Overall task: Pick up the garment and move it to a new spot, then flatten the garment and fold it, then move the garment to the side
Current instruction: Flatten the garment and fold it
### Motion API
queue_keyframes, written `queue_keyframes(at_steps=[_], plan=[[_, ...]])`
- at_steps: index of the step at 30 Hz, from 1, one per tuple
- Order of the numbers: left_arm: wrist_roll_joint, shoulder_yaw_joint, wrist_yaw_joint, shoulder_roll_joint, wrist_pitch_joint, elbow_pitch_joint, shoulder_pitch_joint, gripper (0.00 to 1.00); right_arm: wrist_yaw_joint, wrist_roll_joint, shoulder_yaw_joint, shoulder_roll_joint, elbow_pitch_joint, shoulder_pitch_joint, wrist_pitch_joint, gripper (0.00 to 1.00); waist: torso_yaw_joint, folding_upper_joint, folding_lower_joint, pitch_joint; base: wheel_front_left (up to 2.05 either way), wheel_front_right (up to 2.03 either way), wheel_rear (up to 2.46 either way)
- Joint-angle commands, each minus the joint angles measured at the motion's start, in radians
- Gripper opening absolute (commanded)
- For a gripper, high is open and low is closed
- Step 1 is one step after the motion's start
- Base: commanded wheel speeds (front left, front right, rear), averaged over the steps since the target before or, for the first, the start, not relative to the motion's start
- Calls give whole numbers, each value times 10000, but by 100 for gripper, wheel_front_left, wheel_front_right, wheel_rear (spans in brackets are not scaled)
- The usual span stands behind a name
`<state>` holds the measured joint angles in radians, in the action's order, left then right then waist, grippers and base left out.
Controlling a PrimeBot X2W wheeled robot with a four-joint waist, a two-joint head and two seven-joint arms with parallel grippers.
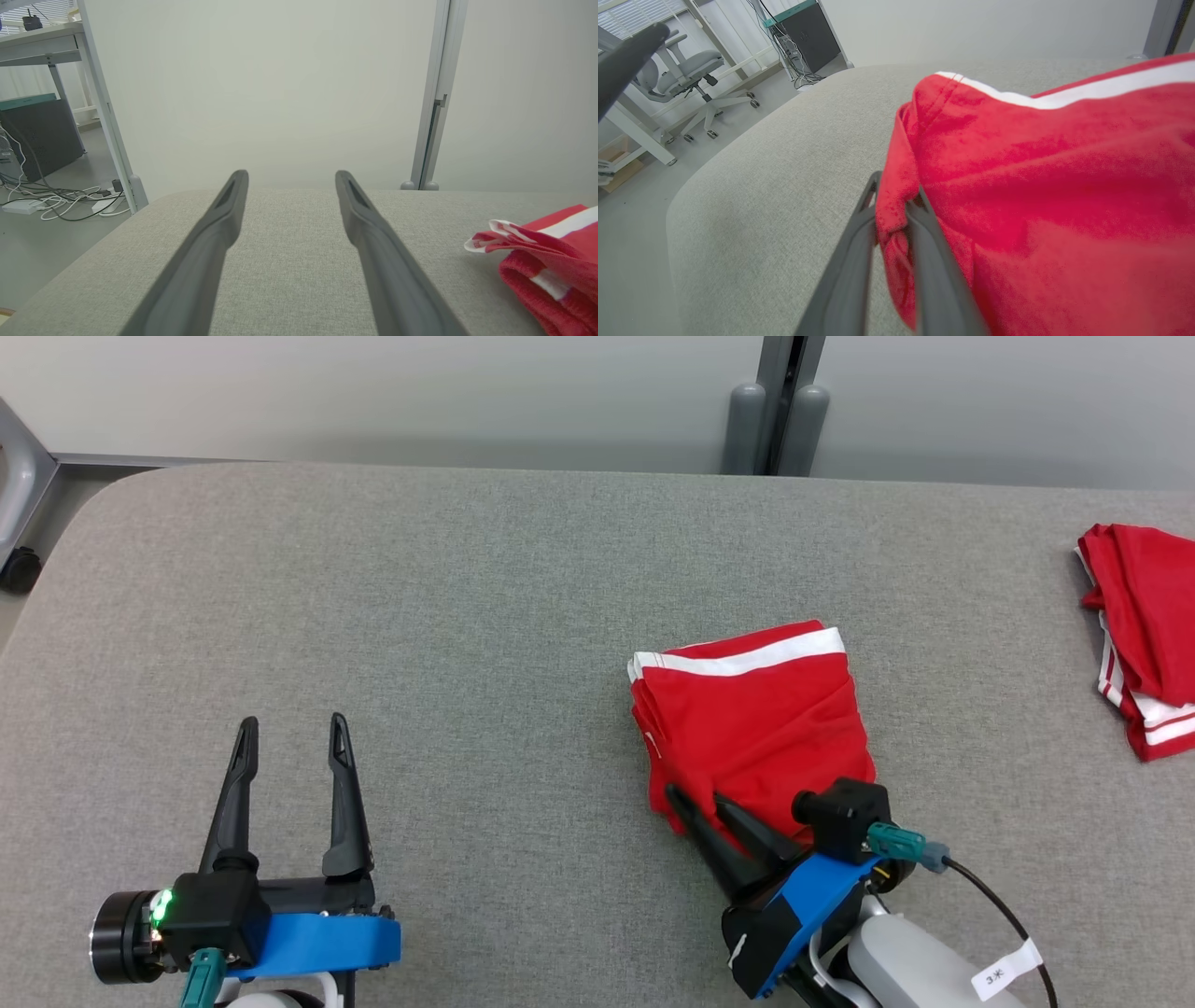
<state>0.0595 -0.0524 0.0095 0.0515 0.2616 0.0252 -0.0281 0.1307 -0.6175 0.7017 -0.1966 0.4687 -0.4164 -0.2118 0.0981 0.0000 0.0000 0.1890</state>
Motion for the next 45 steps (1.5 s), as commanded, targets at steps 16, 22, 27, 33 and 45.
queue_keyframes(at_steps=[16,22,27,33,45], plan=[[-154,72,-14,-13,44,15,132,100,1,665,-1617,-466,-1170,686,-534,100,-548,0,0,-351,0,0,0],[-279,117,-73,23,44,62,158,100,1,1119,-2958,-436,-1687,1184,-537,100,-832,0,0,-493,0,0,0],[-438,88,-117,117,44,147,230,100,1,1641,-4084,-230,-2140,1826,-540,100,-1037,0,0,-653,0,0,0],[-547,38,-9,177,44,222,346,100,1,2188,-5142,51,-2632,2608,-542,100,-1171,0,0,-870,0,0,0],[-623,21,167,361,43,454,651,100,1,3709,-6445,722,-3378,3755,-541,100,-1243,0,0,-1154,0,0,0]])
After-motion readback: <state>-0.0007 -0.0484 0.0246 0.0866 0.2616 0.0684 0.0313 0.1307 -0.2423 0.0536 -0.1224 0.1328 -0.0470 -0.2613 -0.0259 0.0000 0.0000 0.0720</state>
